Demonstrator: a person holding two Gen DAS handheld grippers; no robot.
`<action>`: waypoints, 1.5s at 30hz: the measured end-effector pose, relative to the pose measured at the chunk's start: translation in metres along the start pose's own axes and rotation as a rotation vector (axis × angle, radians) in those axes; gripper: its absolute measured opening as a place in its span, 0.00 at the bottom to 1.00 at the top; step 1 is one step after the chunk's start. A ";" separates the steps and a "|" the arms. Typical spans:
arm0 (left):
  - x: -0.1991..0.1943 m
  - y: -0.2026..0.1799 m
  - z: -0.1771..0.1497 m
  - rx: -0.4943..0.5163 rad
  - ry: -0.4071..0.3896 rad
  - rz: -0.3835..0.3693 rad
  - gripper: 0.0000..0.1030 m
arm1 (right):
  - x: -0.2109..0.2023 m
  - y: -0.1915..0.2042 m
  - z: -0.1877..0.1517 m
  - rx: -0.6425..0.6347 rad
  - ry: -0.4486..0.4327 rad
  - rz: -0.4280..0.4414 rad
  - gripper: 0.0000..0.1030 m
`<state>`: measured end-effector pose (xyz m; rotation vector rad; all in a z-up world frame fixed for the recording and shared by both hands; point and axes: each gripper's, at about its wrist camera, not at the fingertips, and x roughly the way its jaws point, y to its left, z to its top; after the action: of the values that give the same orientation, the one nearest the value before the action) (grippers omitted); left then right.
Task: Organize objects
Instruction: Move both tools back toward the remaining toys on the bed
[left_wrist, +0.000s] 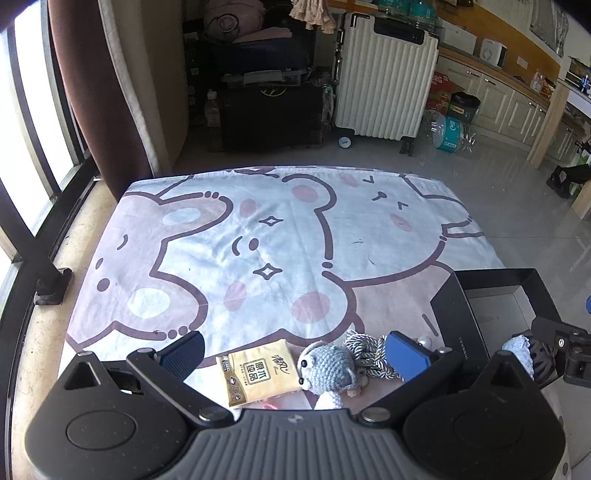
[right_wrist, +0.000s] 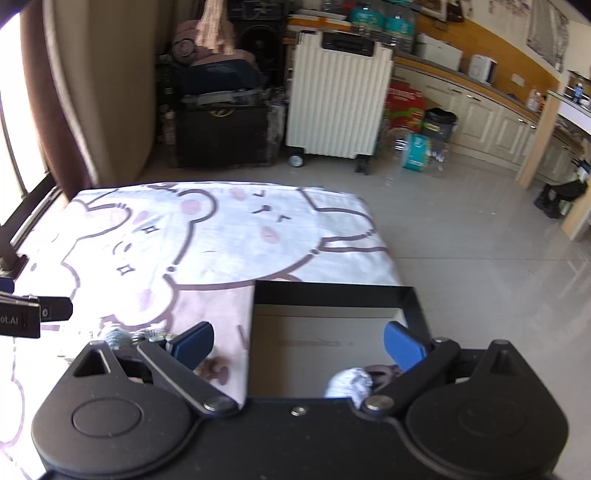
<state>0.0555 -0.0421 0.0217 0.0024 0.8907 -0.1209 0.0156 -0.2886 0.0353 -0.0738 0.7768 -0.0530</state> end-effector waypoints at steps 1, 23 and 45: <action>-0.002 0.004 -0.001 -0.007 -0.004 0.004 0.99 | 0.000 0.004 0.001 -0.008 0.000 0.009 0.97; -0.024 0.047 -0.026 -0.025 -0.010 0.072 0.99 | -0.007 0.049 -0.009 -0.041 0.022 0.125 0.97; -0.026 0.042 -0.029 0.000 -0.022 0.090 1.00 | -0.011 0.048 -0.017 -0.035 -0.070 0.132 0.97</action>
<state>0.0216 0.0039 0.0220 0.0412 0.8671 -0.0371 -0.0034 -0.2407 0.0263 -0.0570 0.7109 0.0875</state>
